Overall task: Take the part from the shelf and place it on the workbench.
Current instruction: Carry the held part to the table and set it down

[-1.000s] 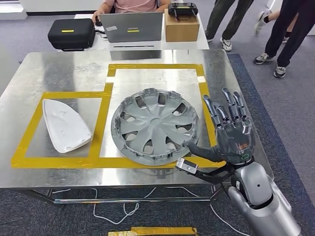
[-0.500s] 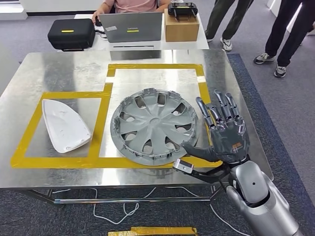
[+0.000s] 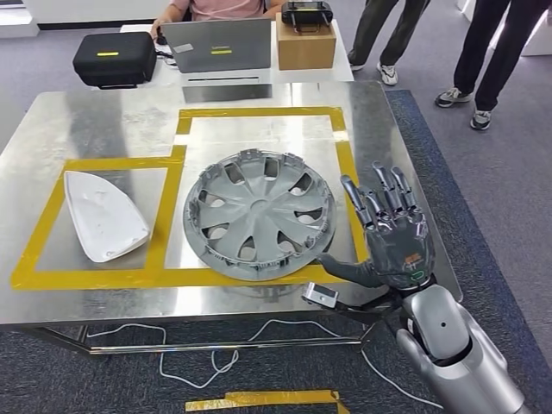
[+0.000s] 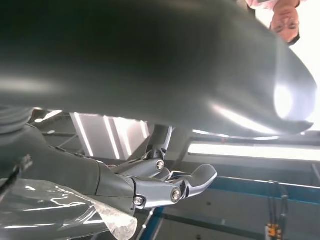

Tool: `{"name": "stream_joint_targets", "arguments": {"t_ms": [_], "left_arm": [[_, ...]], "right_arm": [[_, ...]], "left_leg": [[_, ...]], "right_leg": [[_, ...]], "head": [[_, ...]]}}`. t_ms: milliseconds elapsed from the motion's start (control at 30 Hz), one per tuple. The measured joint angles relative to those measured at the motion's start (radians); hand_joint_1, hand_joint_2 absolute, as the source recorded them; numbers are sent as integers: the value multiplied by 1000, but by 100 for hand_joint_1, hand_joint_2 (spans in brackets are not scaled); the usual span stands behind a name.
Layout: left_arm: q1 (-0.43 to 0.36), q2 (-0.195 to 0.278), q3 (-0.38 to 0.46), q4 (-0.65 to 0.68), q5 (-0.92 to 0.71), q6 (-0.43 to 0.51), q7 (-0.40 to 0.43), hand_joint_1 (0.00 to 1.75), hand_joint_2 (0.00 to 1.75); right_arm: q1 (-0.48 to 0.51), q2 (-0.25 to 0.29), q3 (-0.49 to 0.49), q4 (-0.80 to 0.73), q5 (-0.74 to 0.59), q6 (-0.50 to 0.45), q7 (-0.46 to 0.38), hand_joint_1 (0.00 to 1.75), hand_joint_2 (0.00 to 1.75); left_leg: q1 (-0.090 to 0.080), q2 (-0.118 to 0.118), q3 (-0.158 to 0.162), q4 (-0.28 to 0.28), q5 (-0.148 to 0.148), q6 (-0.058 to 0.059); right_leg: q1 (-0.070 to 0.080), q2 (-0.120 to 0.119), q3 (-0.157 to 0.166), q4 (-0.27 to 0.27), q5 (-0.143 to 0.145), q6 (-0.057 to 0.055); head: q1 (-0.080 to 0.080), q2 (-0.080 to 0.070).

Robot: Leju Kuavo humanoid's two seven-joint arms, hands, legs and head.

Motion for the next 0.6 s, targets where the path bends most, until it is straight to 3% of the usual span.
{"name": "stream_joint_targets", "arguments": {"t_ms": [133,167,233,300,333,367,400,467,500,533,600], "left_arm": [[4,2,1,1,2,1,0,0,0],[5,2,1,1,2,1,0,0,0],[5,2,3,2,2,1,1,0,0],[5,2,7,2,3,1,1,0,0],[6,2,8,2,4,1,1,0,0],[5,2,10,2,5,1,1,0,0],[5,2,10,2,7,1,1,0,0],[3,3,13,2,9,1,1,0,0],[1,4,15,2,10,1,1,0,0],[0,4,16,2,11,1,1,0,0],[1,4,17,2,12,2,1,0,0]], "right_arm": [[0,-1,3,0,-3,2,3,0,0],[0,-1,4,0,-4,3,3,0,0],[-1,-2,5,0,-6,5,5,0,0],[0,-2,7,1,-7,7,6,0,0],[1,-2,8,1,-8,8,6,0,0],[1,-2,9,1,-9,10,7,0,0],[0,-2,10,1,-10,11,8,0,0],[-1,-2,9,0,-12,14,10,0,0],[-2,-2,9,0,-13,15,10,0,0],[-3,-2,9,0,-14,17,11,0,0],[-5,-2,11,-1,-16,21,12,0,0]], "left_leg": [[2,-1,-17,13,4,-25],[3,-2,-25,30,-16,-30],[5,-5,-56,125,-98,-37],[5,-6,-88,250,-176,-38],[4,-6,-87,280,-191,-35],[3,-6,-67,271,-189,-31],[1,-7,-28,223,-171,-25],[-6,-12,75,77,-133,-7],[-10,-14,108,22,-122,-2],[-14,-16,125,-8,-116,2],[-19,-15,120,-18,-102,8]], "right_leg": [[5,5,-8,-4,15,-35],[5,6,-15,-4,21,-45],[5,5,-33,-4,36,-59],[10,5,-53,-4,51,-65],[12,6,-65,-3,60,-65],[15,6,-76,-3,68,-65],[17,7,-86,-3,77,-64],[20,9,-101,-3,94,-60],[21,9,-105,-4,102,-57],[21,8,-108,-5,110,-52],[19,6,-109,-13,128,-39]], "head": [[-2,0],[-3,0],[-8,0],[-10,0],[-10,0],[-10,0],[-10,0],[-10,0],[-9,0],[-8,0],[-7,0]]}}
